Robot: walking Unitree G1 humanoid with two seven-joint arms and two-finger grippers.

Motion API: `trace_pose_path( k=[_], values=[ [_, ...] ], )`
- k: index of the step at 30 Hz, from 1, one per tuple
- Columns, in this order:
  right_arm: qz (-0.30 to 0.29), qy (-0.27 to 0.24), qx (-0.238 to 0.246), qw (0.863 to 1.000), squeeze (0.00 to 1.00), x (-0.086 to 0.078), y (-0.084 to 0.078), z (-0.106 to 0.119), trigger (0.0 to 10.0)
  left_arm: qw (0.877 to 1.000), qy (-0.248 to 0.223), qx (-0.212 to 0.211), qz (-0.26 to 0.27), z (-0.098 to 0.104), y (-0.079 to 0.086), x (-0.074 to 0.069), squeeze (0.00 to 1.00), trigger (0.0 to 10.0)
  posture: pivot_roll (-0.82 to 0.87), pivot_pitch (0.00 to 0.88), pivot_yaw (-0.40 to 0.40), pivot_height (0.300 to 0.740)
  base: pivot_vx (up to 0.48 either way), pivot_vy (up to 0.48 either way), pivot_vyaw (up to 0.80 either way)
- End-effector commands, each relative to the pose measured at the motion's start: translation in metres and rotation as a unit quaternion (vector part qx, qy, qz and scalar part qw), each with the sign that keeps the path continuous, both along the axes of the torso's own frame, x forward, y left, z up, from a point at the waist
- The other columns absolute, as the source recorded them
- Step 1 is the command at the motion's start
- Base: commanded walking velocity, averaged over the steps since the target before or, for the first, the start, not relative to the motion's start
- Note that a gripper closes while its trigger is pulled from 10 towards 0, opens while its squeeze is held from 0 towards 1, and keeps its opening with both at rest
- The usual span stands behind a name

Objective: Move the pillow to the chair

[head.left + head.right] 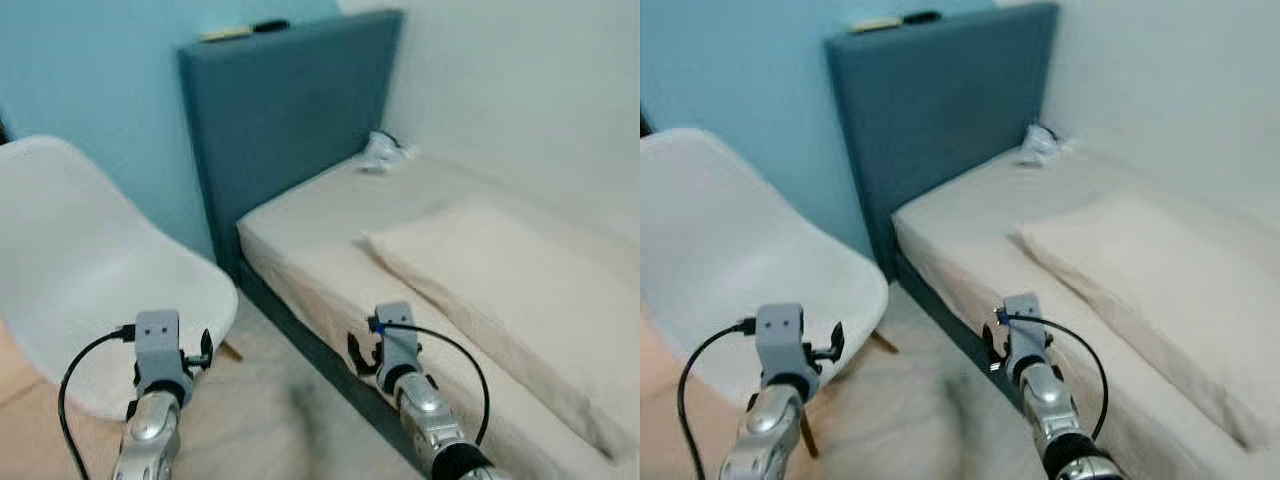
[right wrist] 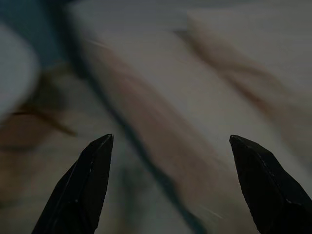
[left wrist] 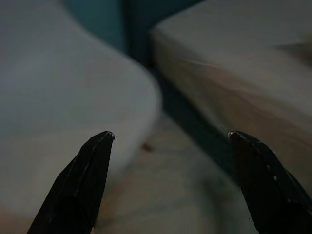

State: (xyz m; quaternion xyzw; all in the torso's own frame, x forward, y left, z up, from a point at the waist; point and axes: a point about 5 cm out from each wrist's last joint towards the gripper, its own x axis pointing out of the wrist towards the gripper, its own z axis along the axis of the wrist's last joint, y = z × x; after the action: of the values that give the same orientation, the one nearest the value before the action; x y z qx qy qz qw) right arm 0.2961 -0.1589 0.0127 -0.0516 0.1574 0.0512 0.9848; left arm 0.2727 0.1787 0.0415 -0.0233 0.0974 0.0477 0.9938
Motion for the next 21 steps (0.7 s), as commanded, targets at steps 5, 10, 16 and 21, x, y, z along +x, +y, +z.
trace_pose_path(
  k=[5, 10, 16, 21],
  values=[
    [-0.026, -0.012, 0.001, 1.0, 0.0, -0.005, -0.012, 0.0, 10.0, 0.999, 0.006, 0.001, -0.034, -0.004, -0.009, 0.006, 0.0, 10.0, 0.03, 0.062, -0.005, 0.74, 0.0, 0.0, -0.8],
    [-0.029, -0.017, -0.002, 0.999, 0.0, -0.006, -0.015, 0.002, 10.0, 1.0, 0.011, -0.011, -0.025, -0.007, -0.012, 0.01, 0.0, 10.0, 0.02, 0.062, -0.004, 0.74, 0.0, 0.0, -0.8],
    [-0.026, -0.023, -0.003, 0.999, 0.0, -0.002, -0.013, 0.006, 10.0, 0.999, 0.025, 0.018, -0.027, -0.014, -0.012, 0.007, 0.0, 10.0, 0.02, 0.065, -0.017, 0.74, 0.0, 0.0, -0.8],
    [-0.019, -0.027, -0.004, 0.999, 0.0, 0.0, -0.011, 0.008, 10.0, 0.999, 0.02, 0.01, -0.029, -0.015, -0.015, 0.006, 0.0, 10.0, 0.02, 0.068, -0.028, 0.74, 0.0, 0.0, -0.8]
  ],
)
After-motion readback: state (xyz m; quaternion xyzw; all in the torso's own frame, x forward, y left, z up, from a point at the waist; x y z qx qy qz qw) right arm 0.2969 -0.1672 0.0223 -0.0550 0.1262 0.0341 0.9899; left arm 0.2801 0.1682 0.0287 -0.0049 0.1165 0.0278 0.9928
